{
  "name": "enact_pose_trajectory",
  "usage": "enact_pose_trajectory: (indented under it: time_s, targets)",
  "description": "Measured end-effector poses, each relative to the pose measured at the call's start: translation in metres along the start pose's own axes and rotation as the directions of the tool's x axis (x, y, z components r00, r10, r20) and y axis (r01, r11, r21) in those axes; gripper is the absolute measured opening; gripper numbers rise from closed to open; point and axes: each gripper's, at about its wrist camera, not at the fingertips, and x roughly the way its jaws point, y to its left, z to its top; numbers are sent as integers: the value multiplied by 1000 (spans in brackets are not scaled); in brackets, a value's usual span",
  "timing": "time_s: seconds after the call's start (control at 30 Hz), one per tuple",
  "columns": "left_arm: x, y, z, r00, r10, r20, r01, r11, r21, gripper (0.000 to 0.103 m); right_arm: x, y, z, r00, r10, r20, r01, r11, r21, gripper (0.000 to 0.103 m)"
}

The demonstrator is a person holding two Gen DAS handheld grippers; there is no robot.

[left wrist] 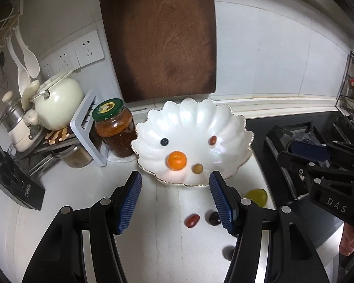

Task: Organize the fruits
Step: 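Withdraw both open tools from the bowl toward the fruits on the counter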

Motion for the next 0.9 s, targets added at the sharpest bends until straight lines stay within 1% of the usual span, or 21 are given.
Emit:
enact_pose_trajectory:
  time_s: [0.33,0.5,0.67,0.77,0.9]
  targets:
    - [-19,-7,-18,999,-33,19,33,999,18,59,-16,2,-23,1000,-3,-1,3,1000,-4,34]
    - [-25,-10,-28,999,-25,31,24,999,29,59,-20,1,-34,1000,-11,1,11,1000,9,34]
    - [-26,-13,-40,999,-32,27,31,998,46,59,-21,3,-44,1000,-21,0,21,1000,6,34]
    - [-24,-15,-45,999,-40,22,39,998,53,59,-21,4,-49,1000,-8,-13,8,1000,15,34]
    - [-21,-16,-51,997,-70,13,69,997,45,59,-20,3,-56,1000,-5,-26,6,1000,24,34]
